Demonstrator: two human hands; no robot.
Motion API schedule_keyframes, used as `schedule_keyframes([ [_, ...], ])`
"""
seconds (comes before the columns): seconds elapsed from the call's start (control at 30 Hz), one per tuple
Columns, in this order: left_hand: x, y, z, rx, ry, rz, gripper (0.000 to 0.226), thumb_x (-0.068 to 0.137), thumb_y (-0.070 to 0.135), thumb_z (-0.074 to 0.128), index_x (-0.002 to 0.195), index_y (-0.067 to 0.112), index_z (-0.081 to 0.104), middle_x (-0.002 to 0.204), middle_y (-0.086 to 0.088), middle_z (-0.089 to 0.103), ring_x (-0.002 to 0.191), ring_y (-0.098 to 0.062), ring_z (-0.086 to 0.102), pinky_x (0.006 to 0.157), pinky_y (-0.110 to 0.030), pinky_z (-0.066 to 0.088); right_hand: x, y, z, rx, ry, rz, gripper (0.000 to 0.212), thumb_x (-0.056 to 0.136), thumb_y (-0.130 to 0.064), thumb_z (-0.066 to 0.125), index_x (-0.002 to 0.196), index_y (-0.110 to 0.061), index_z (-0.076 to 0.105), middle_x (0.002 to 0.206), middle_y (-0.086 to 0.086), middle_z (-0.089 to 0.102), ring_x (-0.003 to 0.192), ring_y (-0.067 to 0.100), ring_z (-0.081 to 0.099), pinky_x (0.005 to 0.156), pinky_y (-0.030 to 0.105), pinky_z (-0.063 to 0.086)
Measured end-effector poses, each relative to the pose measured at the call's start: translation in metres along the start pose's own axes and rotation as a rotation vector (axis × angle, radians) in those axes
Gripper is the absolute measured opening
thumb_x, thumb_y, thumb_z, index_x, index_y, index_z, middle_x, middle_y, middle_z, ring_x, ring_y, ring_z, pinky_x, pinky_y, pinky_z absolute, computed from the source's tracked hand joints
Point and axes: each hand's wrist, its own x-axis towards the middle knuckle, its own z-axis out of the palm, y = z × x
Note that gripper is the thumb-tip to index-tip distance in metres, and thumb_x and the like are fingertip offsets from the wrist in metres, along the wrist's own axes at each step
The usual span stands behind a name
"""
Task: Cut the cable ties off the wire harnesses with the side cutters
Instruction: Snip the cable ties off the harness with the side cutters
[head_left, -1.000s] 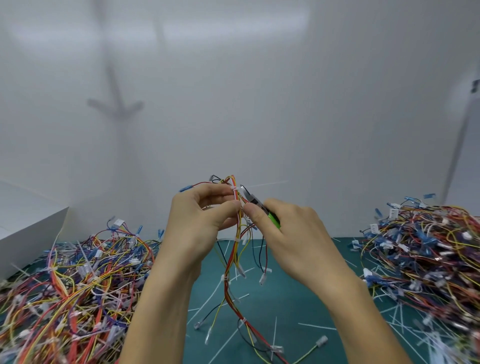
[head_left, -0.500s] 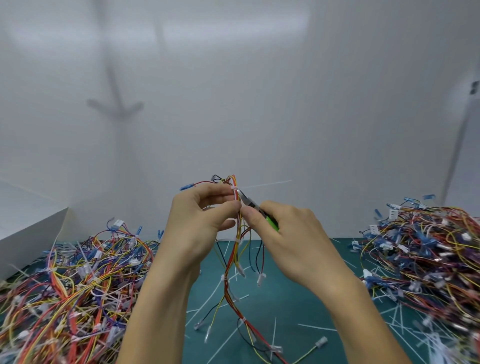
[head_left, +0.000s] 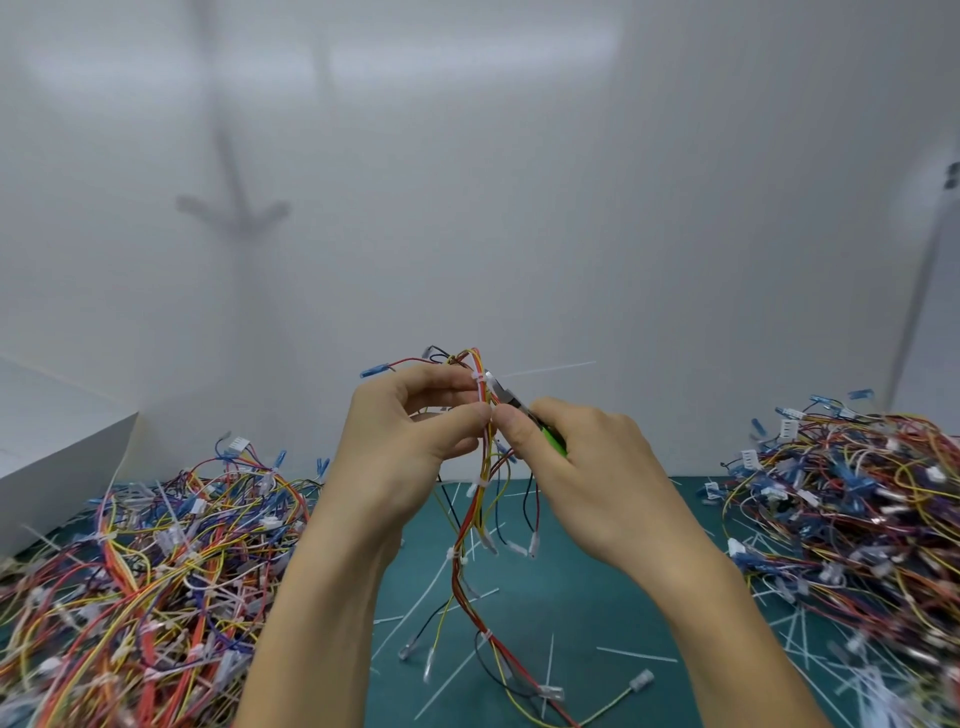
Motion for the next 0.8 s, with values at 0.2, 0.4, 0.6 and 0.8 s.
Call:
schedule_keyframes([
  [0.2,-0.001,0.0004,0.0006,0.016,-0.009,-0.023,0.019,0.077,0.005,0.079,0.088,0.019,0.074,0.08,0.003,0.075,0.078,-0.014,0.073,0.071,-0.03,0.062,-0.0001,0.0,0.0,0.019,0.011,-0.005,0.07,0.078,-0.079,0.019,0.074,-0.021,0.057,0.059,-0.001,0.052,0.062,0.02,0.05,0.055,0.037,0.036],
  [0.4,-0.0011,0.0016,0.0012,0.012,-0.001,-0.047,0.018,0.078,0.004,0.078,0.09,0.017,0.074,0.083,-0.002,0.076,0.079,-0.016,0.074,0.066,-0.025,0.061,-0.0003,0.0009,0.0006,0.022,0.023,-0.012,0.07,0.077,-0.08,0.019,0.067,-0.02,0.052,0.055,-0.001,0.048,0.058,0.018,0.045,0.053,0.035,0.034],
  [0.6,-0.0017,0.0045,0.0004,-0.039,0.015,-0.069,0.013,0.079,-0.002,0.071,0.086,0.009,0.075,0.072,-0.004,0.075,0.064,-0.014,0.072,0.058,-0.018,0.055,0.0012,0.0028,0.0008,-0.045,0.061,-0.033,0.066,0.078,-0.081,0.022,0.064,-0.021,0.045,0.052,-0.001,0.042,0.055,0.016,0.042,0.049,0.033,0.031],
  [0.8,-0.0017,0.0045,-0.0005,0.017,0.02,-0.068,0.02,0.082,-0.002,0.067,0.08,0.015,0.075,0.073,-0.003,0.075,0.066,-0.016,0.072,0.066,-0.024,0.061,0.0014,0.0048,0.0016,-0.073,0.067,-0.041,0.056,0.083,-0.078,0.027,0.061,-0.028,0.041,0.05,-0.005,0.043,0.053,0.011,0.043,0.047,0.029,0.029],
])
